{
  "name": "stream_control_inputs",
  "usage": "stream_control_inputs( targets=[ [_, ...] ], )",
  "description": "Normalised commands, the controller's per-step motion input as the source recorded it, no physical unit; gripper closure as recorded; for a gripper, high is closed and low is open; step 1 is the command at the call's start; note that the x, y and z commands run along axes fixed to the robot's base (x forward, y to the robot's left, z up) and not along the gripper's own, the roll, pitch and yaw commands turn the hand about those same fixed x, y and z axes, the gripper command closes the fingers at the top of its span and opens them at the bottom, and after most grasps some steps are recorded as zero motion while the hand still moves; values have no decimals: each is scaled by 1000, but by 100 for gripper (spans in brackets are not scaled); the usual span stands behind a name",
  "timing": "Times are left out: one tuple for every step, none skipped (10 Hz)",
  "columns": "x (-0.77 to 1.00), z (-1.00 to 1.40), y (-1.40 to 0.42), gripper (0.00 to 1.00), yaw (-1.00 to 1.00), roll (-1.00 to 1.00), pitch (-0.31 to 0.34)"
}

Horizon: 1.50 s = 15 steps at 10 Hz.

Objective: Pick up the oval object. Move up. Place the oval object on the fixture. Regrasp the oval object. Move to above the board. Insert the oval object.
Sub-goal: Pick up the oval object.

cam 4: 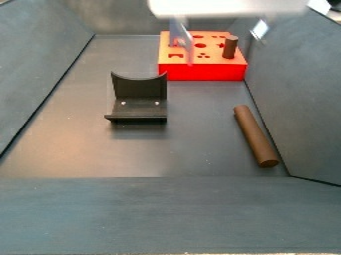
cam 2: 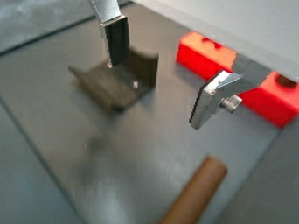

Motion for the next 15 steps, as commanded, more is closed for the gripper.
stream_control_inputs(
  targets=[
    [-474,-909,240,0,0,-163,-23],
    [-520,-889,237,0,0,-181,-9],
    [-366,-774,146,0,0,-220,-70],
    [114,-909,0,0,-46,-124,-39],
    [451,-1000,-11,0,-131,-26,0],
    [789,-1000,-100,0,-194,0,40],
    [686,-954,0,0,-149,0,124],
    [-163,-1000,331,0,6,0,0],
    [-343,-1000,374,0,91,0,-46],
    [-411,-1000,397,0,134,-47,-74],
    [-509,-920,403,0,220,-86,-99],
    [-443,-809,354,0,249,-141,-104],
    [0,-743,151,0,109,-214,-61],
    [271,-589,200,0,0,-291,0],
    [251,-589,194,0,0,-290,0]
  ],
)
